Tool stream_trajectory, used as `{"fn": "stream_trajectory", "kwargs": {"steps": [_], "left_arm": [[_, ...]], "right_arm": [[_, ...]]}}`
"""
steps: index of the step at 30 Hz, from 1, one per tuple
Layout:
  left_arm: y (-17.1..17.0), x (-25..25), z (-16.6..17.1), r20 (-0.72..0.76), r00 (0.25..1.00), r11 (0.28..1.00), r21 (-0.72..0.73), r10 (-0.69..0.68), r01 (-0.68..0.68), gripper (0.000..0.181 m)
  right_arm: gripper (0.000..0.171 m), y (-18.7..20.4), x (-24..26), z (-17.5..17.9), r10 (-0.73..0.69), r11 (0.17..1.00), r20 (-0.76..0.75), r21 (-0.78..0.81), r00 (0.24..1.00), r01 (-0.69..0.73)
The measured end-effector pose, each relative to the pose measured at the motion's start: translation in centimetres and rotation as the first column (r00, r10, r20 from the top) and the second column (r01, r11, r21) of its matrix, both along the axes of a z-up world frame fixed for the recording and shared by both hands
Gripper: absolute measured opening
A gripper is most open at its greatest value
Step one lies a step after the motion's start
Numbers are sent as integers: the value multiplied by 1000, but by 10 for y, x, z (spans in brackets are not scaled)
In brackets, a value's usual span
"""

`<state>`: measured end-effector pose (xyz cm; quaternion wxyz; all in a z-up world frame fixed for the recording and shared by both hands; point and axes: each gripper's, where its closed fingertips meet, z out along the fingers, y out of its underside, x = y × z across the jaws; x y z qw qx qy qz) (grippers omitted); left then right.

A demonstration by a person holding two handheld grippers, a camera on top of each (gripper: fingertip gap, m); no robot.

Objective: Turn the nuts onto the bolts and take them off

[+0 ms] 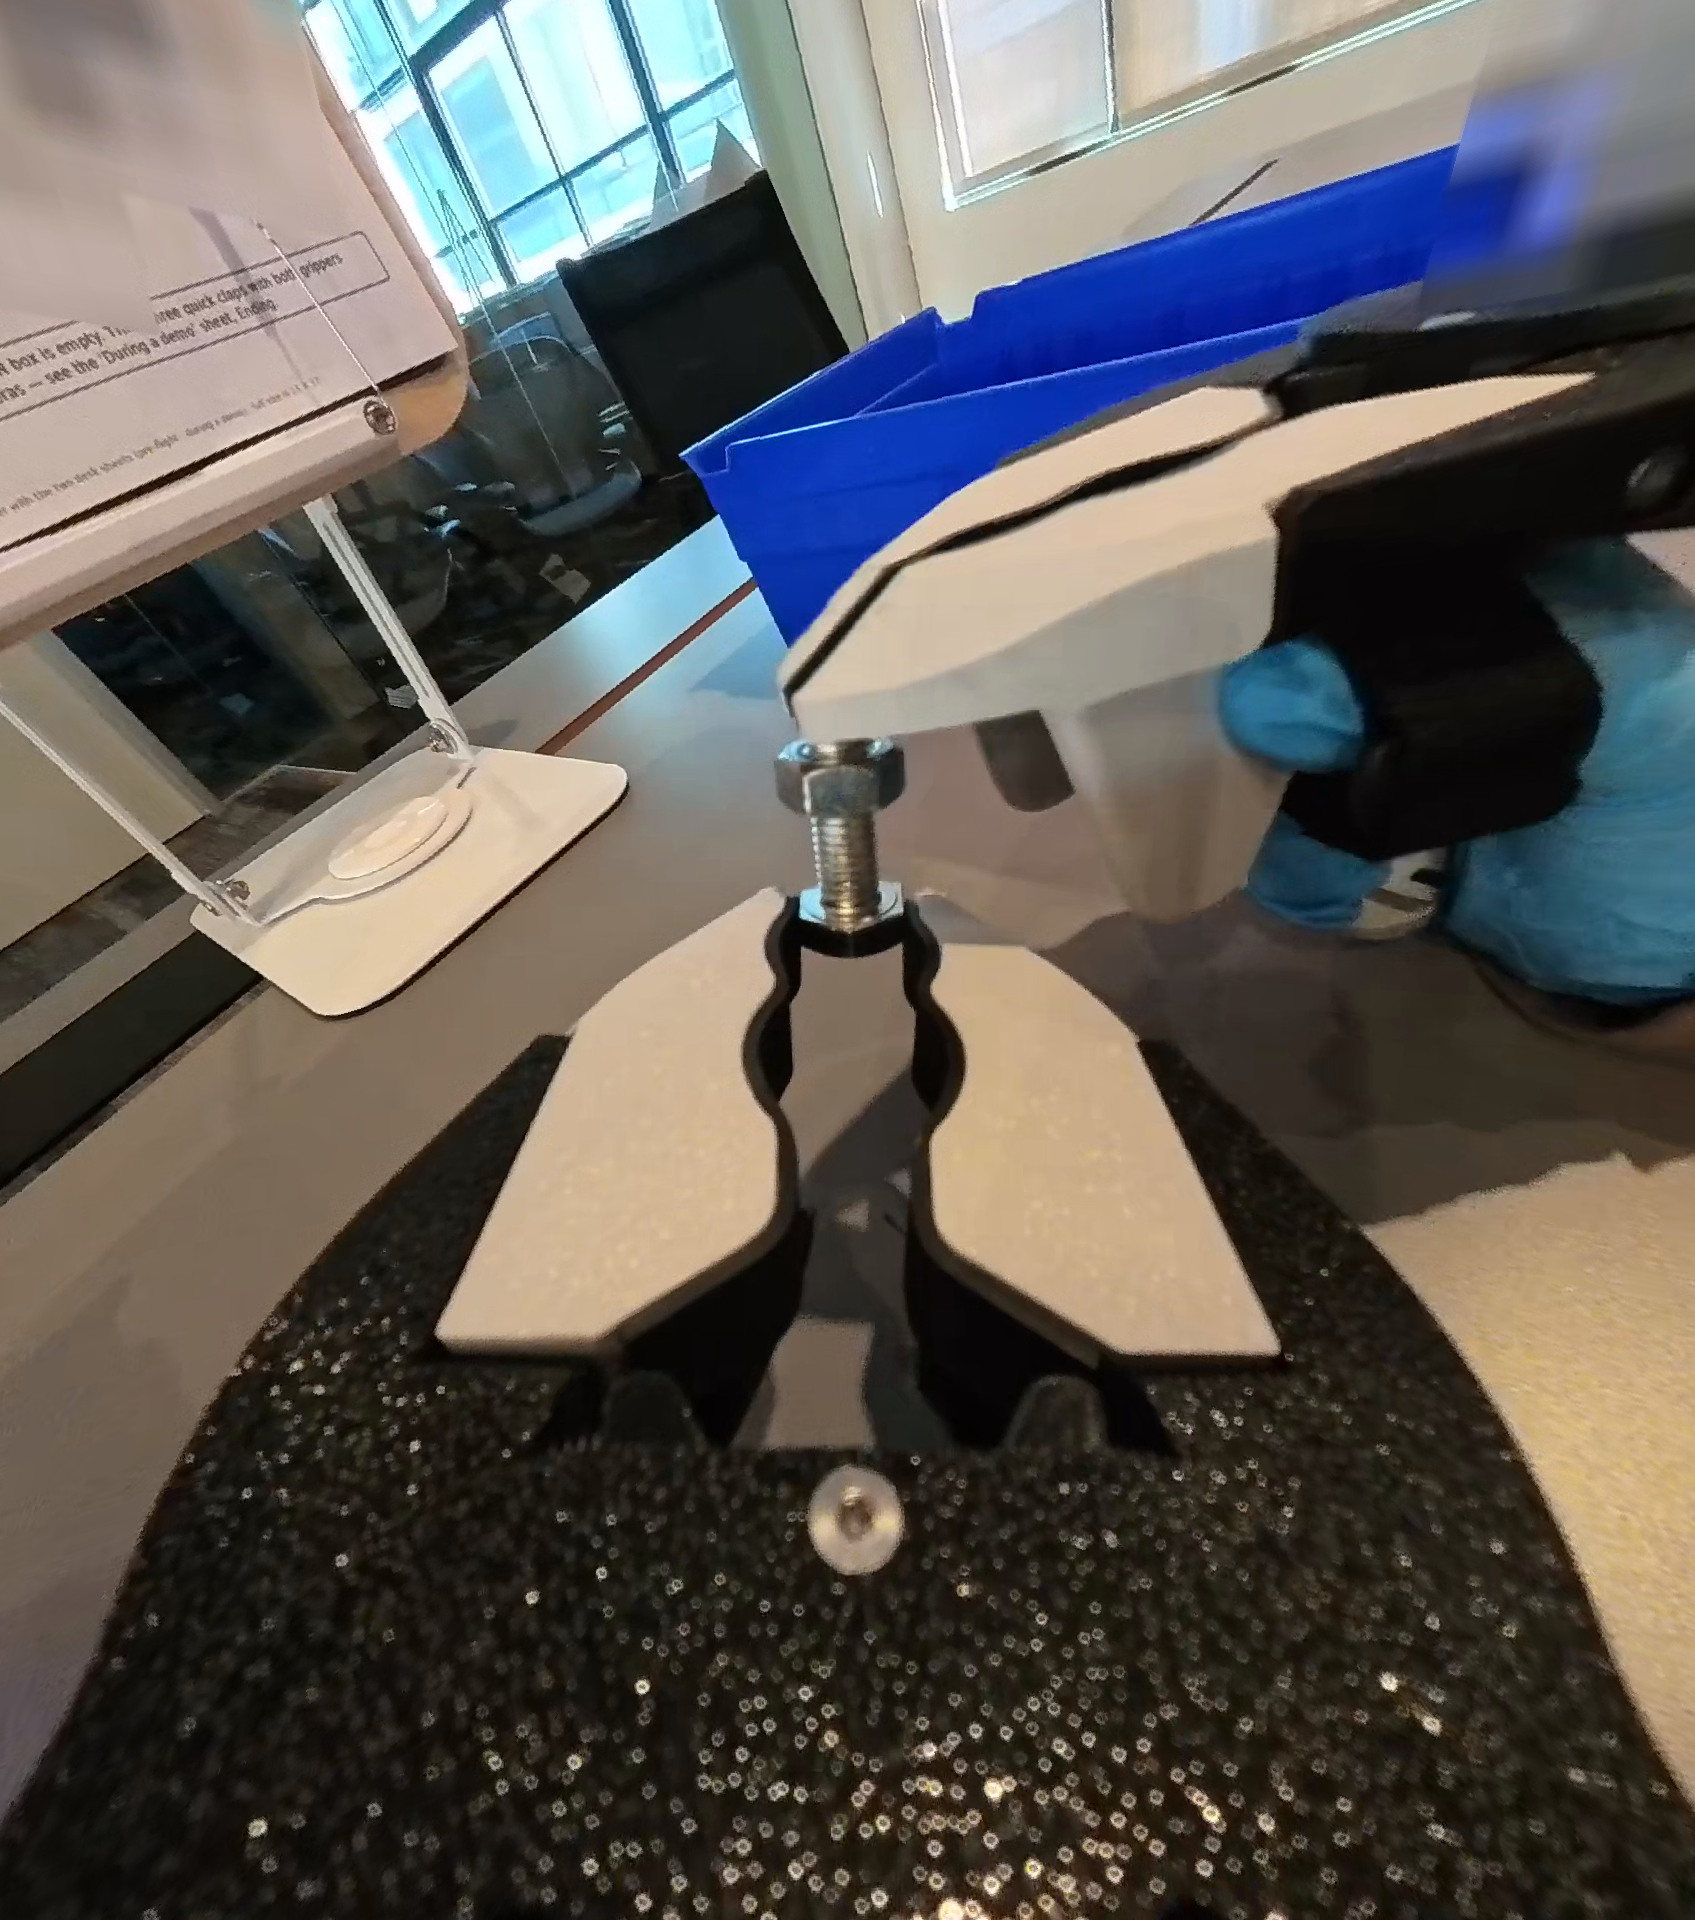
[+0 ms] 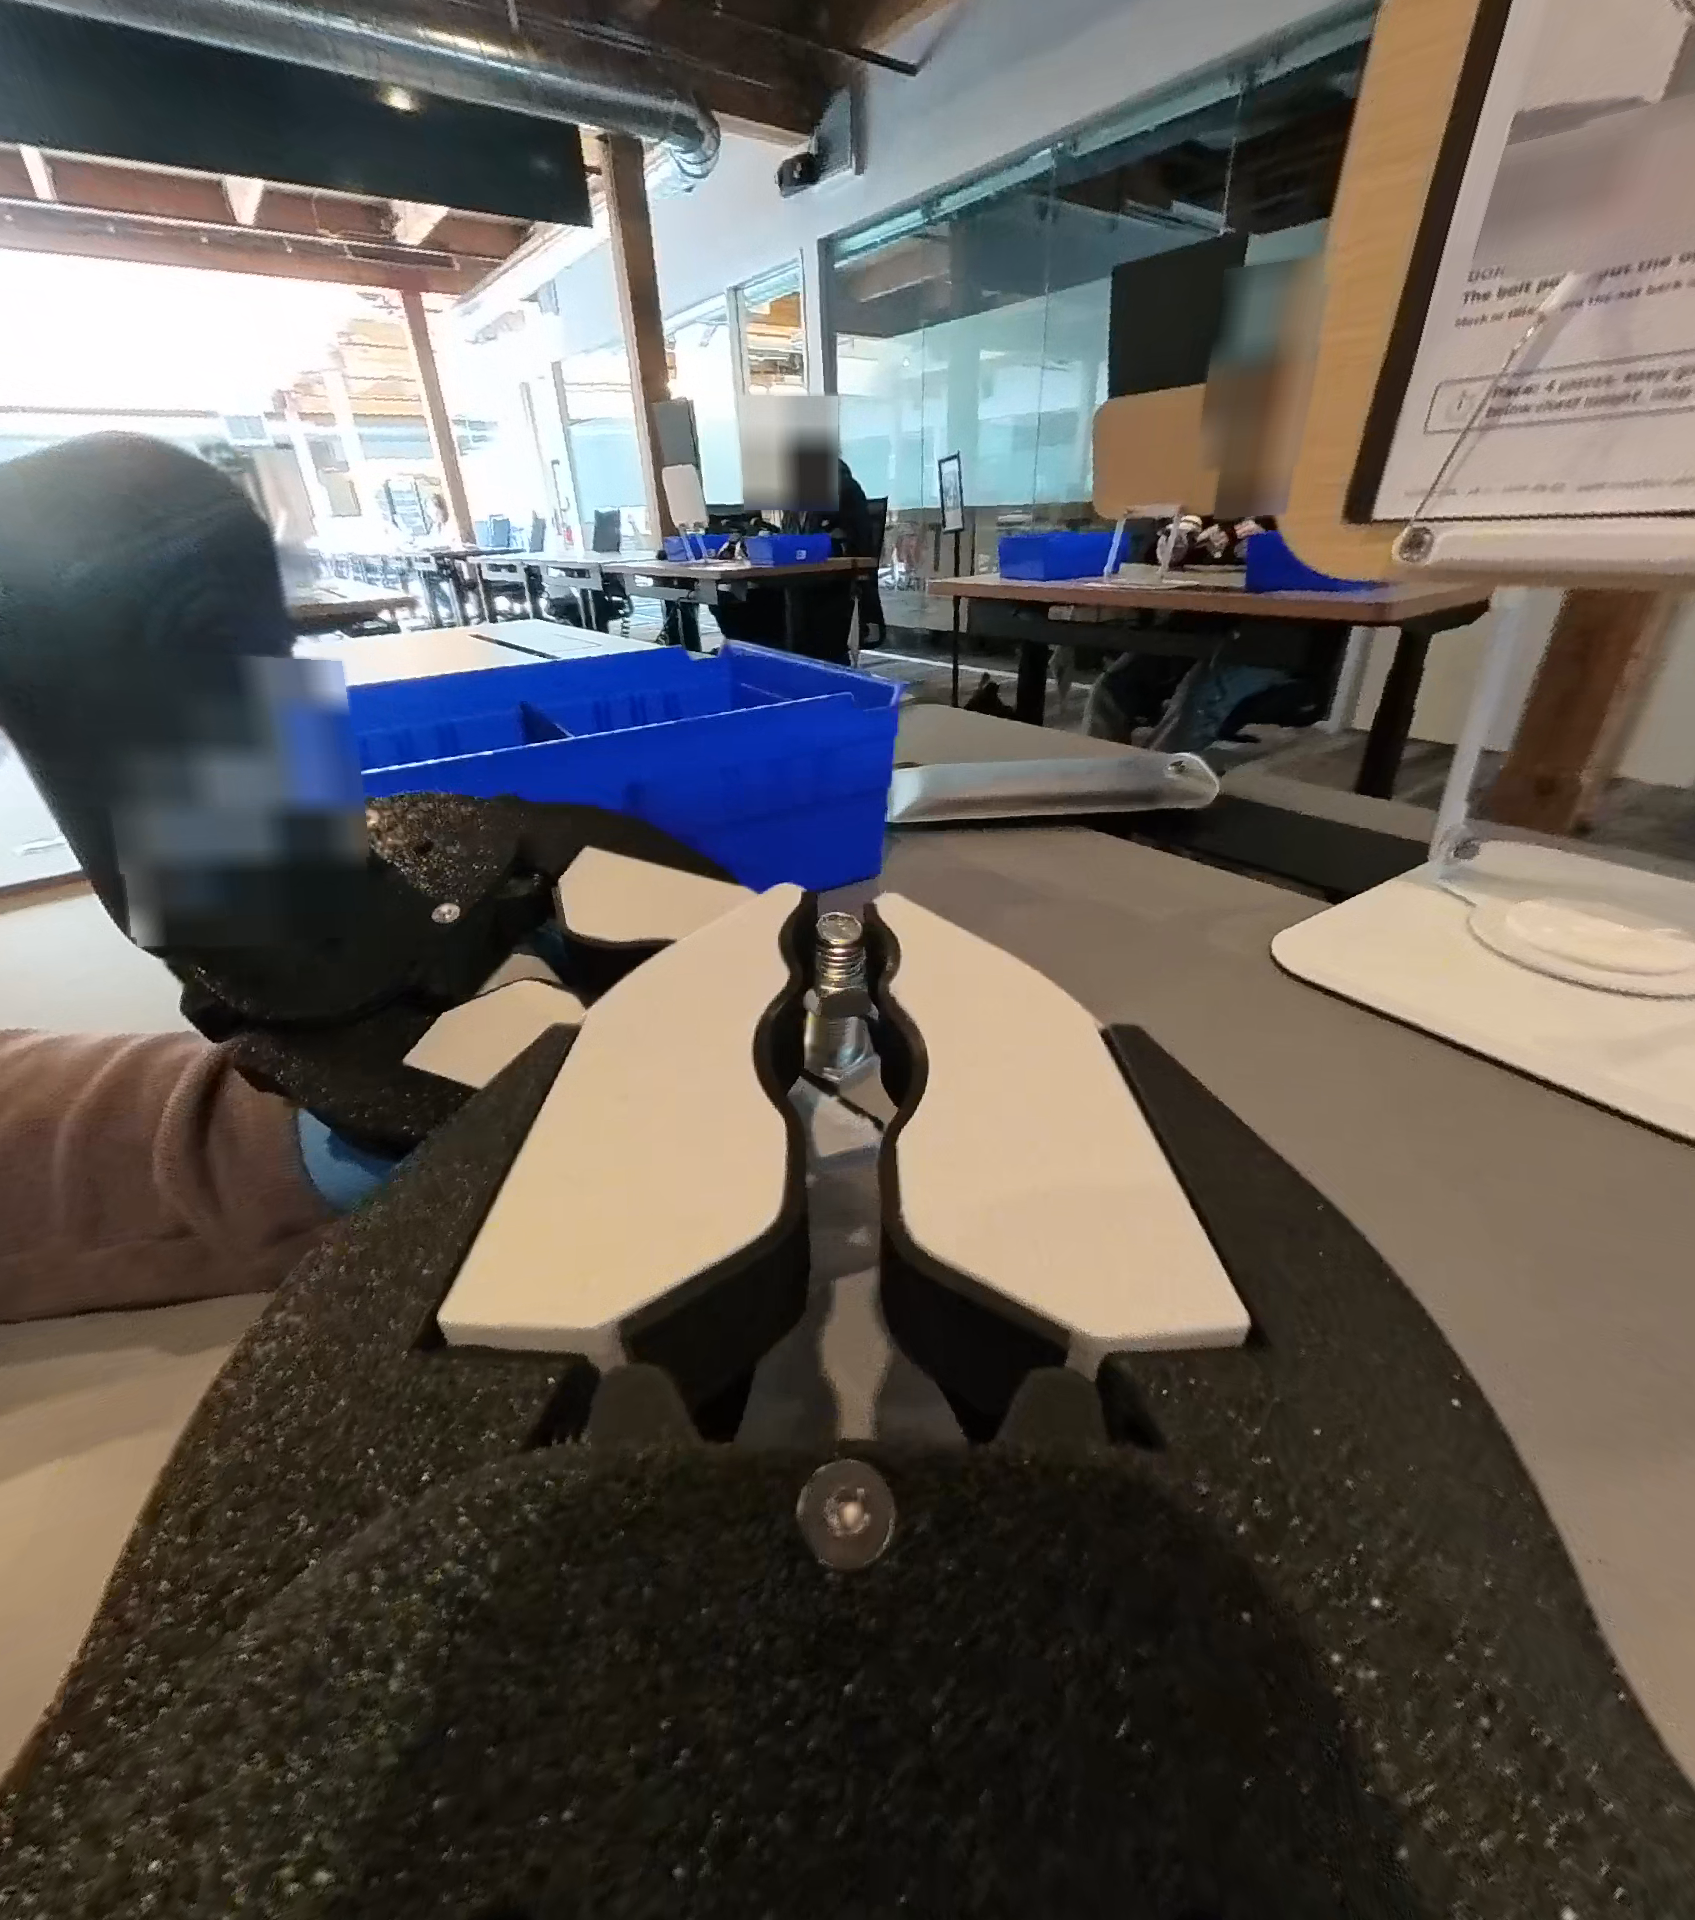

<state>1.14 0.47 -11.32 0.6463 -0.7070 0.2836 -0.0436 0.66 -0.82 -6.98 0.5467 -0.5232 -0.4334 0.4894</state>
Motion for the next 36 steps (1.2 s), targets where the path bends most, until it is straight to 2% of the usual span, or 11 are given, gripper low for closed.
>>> {"fn": "stream_trajectory", "kwargs": {"steps": [6, 12, 17, 22, 25, 27, 30, 36], "left_arm": [[-1, -2, 4, -22, 999, 998, 56, 29, -28, 20], [2, -5, 5, -33, 997, 996, 72, 64, -61, 43], [4, -8, 6, -9, 997, 995, 67, 78, -77, 50], [4, -10, 7, 1, 997, 994, 65, 83, -83, 48], [4, -10, 7, -1, 996, 994, 67, 86, -85, 46], [4, -10, 7, 2, 996, 994, 68, 88, -88, 46], [4, -11, 8, 13, 996, 993, 67, 92, -92, 45], [5, -13, 10, 30, 995, 993, 67, 96, -98, 45]], "right_arm": [[8, 3, 2, 1, -15, 1000, -2, -20, 1000, 15], [7, 10, 5, 2, -42, 998, -10, -50, 999, 41], [7, 15, 10, 11, -73, 996, -21, -44, 997, 72], [7, 24, 49, 68, -162, 982, -140, 79, 977, 174], [7, 46, 104, 110, -291, 933, -239, 146, 926, 330], [7, 68, 144, 125, -396, 882, -253, 163, 883, 442], [7, 109, 188, 122, -510, 827, -175, 171, 842, 536], [7, 185, 198, 67, -497, 867, 172, 127, 850, 481]]}}
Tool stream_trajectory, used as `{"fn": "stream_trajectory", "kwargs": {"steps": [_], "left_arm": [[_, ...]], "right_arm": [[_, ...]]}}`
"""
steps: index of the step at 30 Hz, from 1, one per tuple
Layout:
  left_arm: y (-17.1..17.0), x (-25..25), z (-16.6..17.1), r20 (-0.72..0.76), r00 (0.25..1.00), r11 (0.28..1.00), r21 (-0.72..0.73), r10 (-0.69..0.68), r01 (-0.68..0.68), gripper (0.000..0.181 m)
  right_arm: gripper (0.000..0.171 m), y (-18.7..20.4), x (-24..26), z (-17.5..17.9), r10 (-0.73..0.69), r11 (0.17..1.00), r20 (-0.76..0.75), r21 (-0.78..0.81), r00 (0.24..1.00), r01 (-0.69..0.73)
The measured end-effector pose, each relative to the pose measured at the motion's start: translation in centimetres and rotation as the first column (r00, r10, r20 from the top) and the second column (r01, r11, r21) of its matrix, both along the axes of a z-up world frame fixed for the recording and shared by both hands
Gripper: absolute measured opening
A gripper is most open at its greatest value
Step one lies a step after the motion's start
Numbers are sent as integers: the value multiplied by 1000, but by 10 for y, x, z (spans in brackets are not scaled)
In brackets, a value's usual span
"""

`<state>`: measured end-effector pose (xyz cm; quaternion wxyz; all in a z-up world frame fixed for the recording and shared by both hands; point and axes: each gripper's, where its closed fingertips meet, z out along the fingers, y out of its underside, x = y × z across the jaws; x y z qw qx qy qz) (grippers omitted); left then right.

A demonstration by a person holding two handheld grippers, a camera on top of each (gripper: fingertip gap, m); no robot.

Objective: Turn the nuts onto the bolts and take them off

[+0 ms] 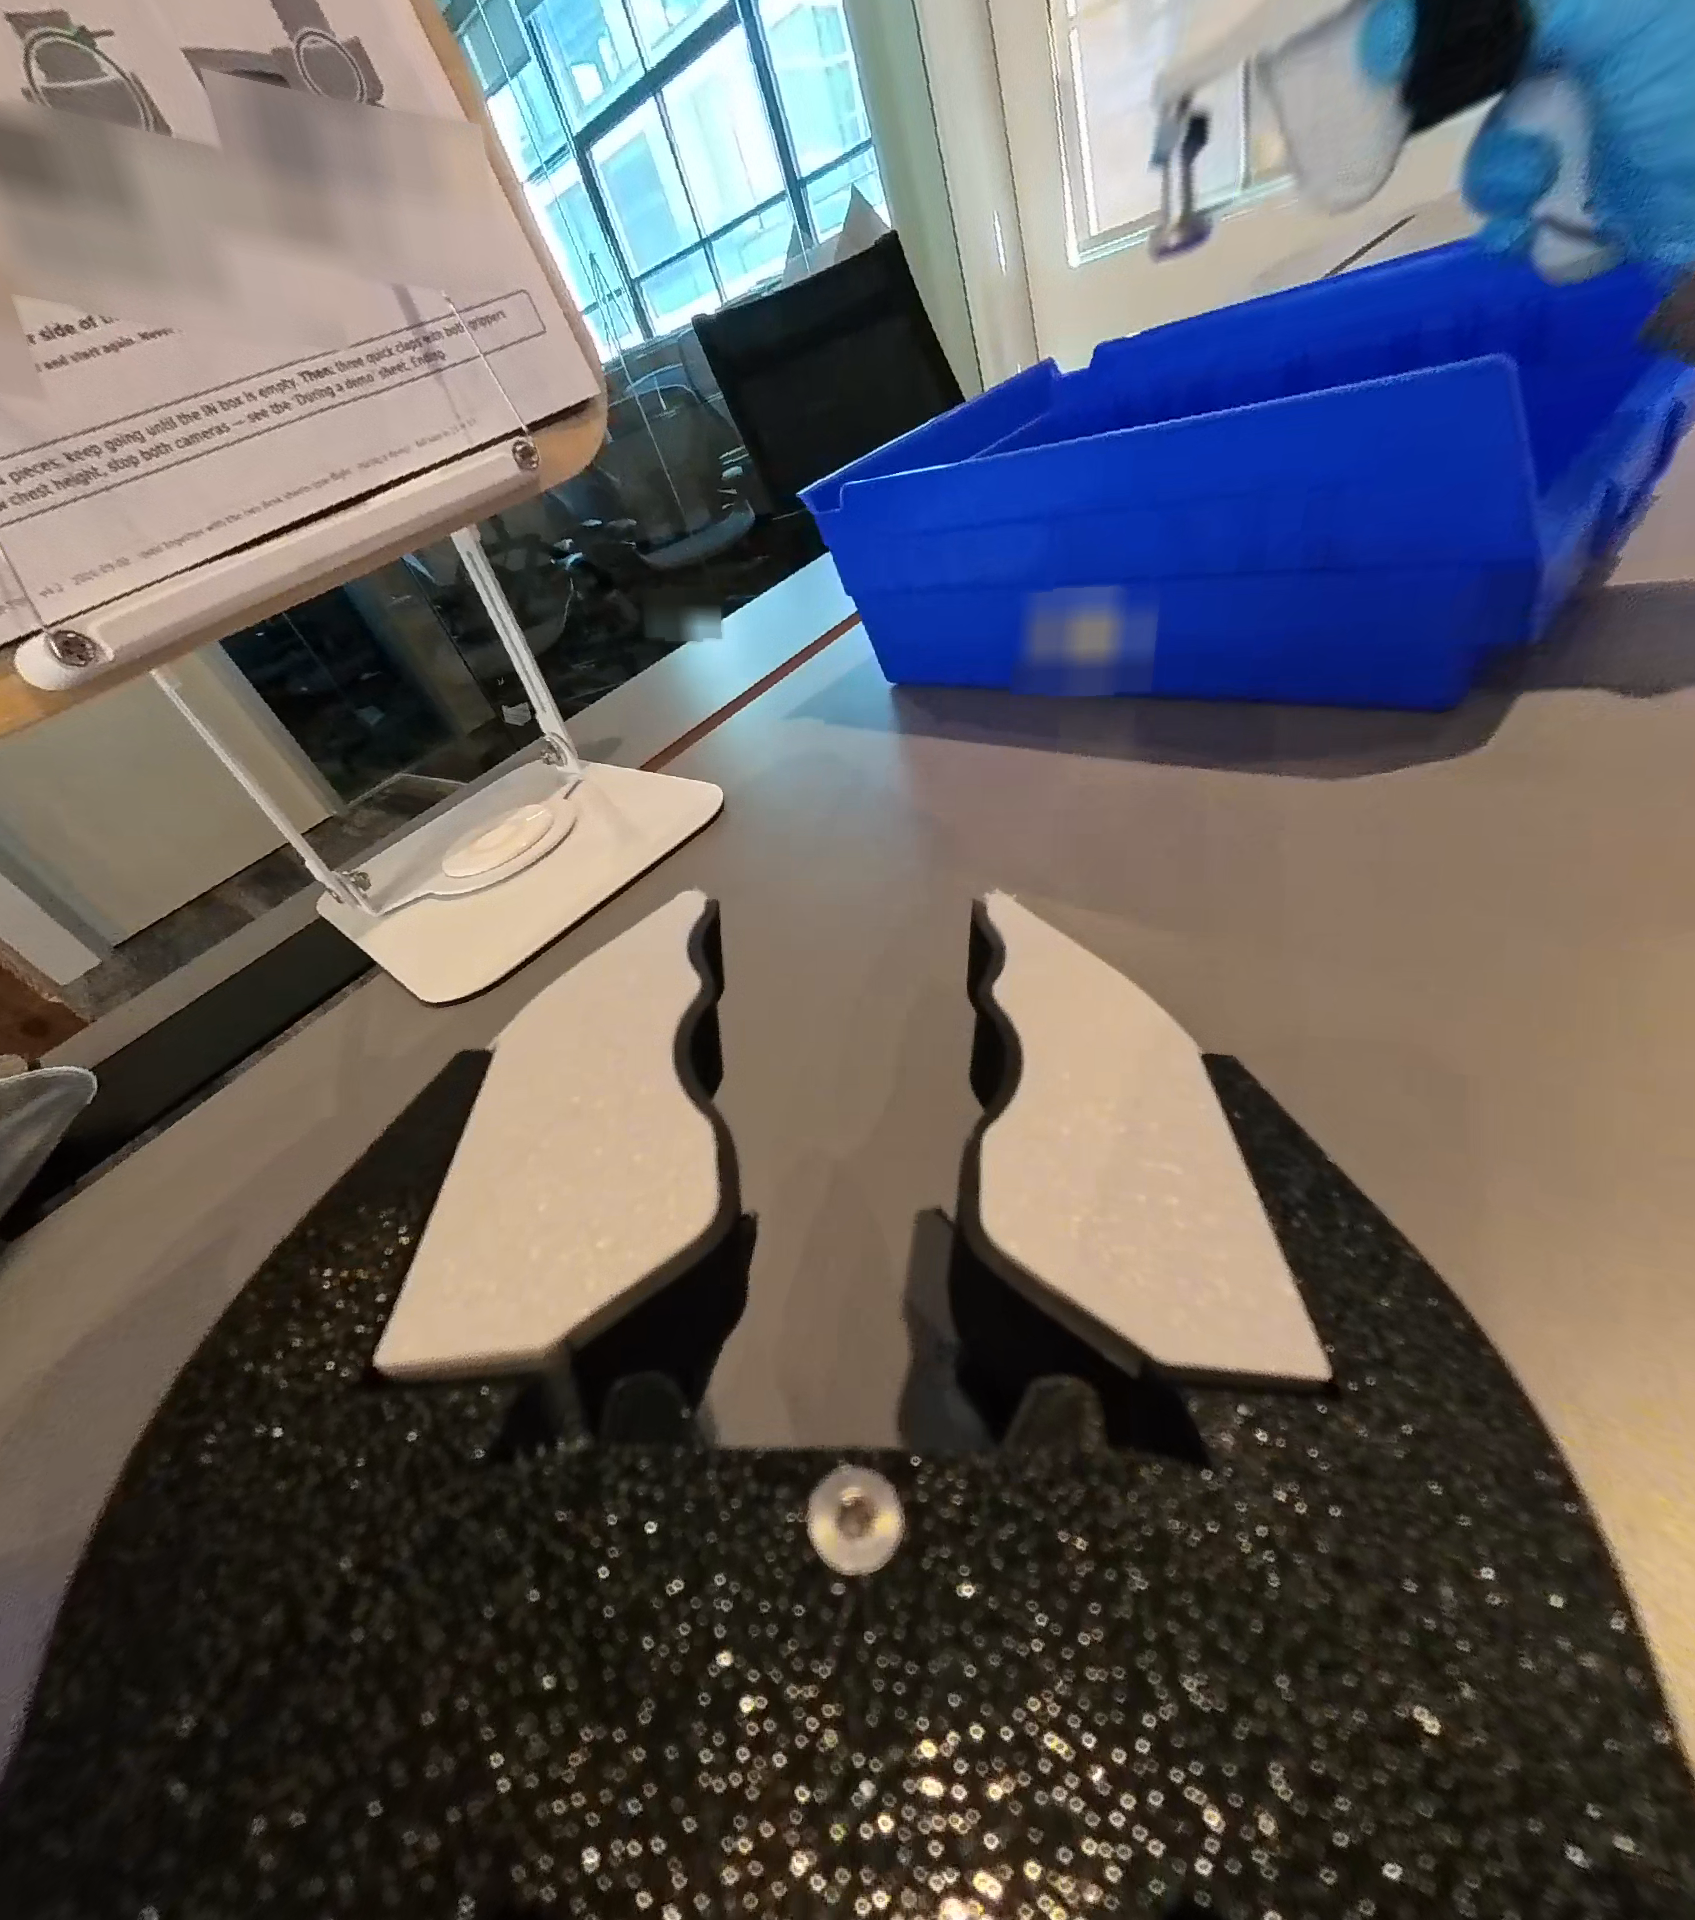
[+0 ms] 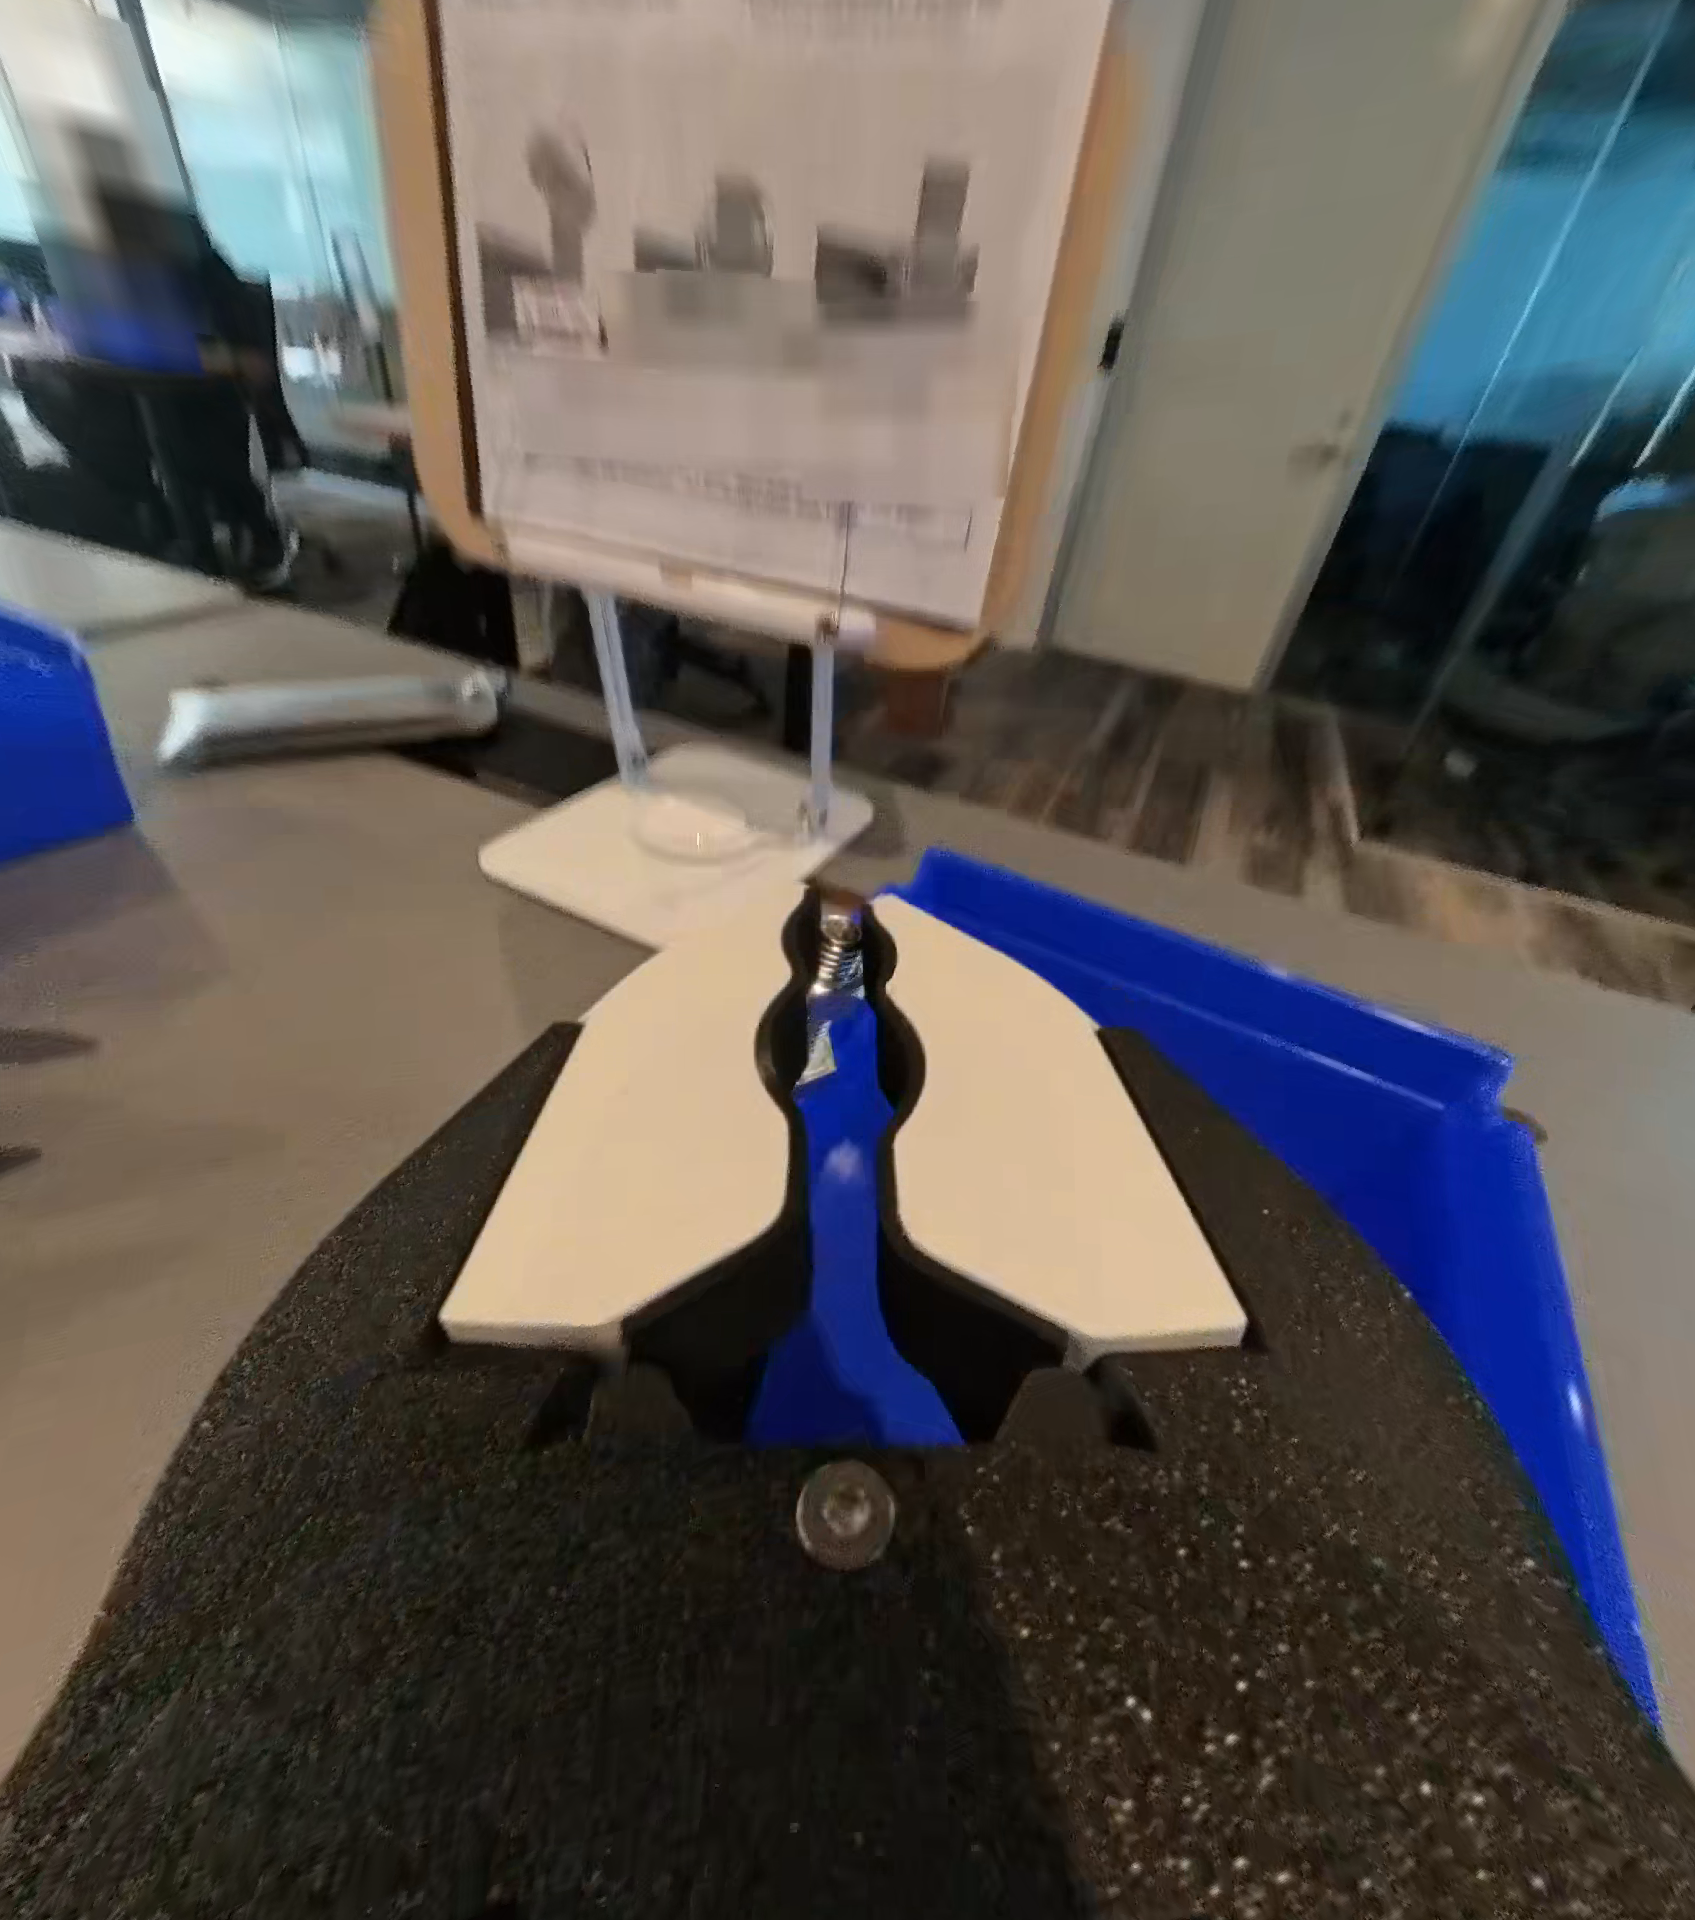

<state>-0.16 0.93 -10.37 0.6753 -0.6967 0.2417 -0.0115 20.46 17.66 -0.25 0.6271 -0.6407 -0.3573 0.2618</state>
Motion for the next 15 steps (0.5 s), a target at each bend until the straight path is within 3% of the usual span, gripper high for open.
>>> {"fn": "stream_trajectory", "kwargs": {"steps": [7, 15], "left_arm": [[0, -1, 0, 12, 1000, 1000, -4, 1, -1, 44], [0, -2, 1, 23, 1000, 1000, -5, 0, 0, 43]], "right_arm": [[7, 57, -24, -76, 129, 982, 334, -173, 934, -74], [8, 91, -29, -127, 143, 984, 422, -160, 895, -82]]}}
